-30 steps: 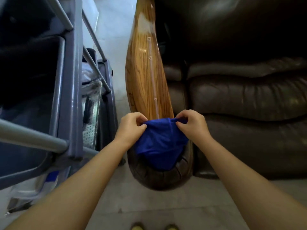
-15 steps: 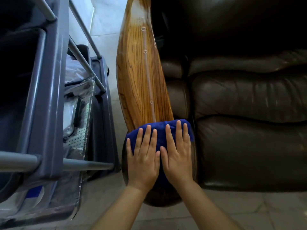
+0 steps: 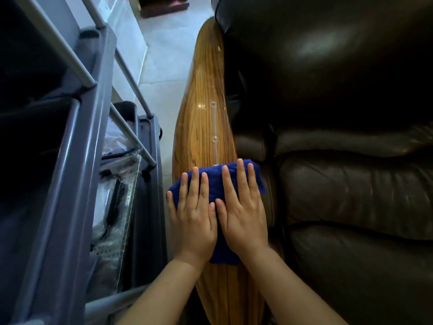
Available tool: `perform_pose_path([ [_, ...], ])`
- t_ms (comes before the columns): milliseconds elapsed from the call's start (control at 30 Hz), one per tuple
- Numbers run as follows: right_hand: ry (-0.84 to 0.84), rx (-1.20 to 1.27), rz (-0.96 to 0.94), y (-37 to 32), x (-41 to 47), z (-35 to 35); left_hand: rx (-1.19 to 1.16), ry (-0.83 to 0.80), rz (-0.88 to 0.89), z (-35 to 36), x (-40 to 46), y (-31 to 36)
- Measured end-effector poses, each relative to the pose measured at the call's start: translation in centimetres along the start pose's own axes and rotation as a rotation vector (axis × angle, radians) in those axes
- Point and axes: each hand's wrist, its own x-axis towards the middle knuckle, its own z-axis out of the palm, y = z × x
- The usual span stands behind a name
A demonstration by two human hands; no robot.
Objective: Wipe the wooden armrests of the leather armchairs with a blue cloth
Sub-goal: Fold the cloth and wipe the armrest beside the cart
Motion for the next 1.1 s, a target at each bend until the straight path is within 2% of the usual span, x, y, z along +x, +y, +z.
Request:
perform_pose_path([
  [167,-0.006,0.024,0.004,-0.1,4.8,-0.6,0.045,-0.021,0.001,-0.5,4.7,-0.3],
  [433,-0.108,0.084,-0.028,0.2,10.1,-1.2,0.050,-0.015,-0.024,-1.1,9.5,0.1],
  [467,-0.120,0.110,0.023,-0.1,10.1,-1.3,0.061,-0.023,-0.020,-1.2,9.7,0.3],
  [567,-0.062,0.320,0.329,-1.6,10.0,-1.8,0.052,-0.049,-0.001,-1.9,10.3,0.2],
  [633,-0.034,0.416,0.399,-2.1,11.2,-2.0,0.050,-0.048,0.008,-2.2,11.4,0.2],
  [833,-0.013,0.288,0.290,-2.0,15.2,-1.7,-0.080,-0.020,-0.082,-2.7,14.6,0.3],
  [933,-0.021,0.213,0.232,-1.7,15.8,-1.2,-0.092,-0.059,-0.060,-2.6,15.2,-0.1],
  [1100,-0.065,0.230,0.174,-0.9,18.6,-1.0,-0.122,-0.101,-0.034,-2.7,18.0,-0.4],
])
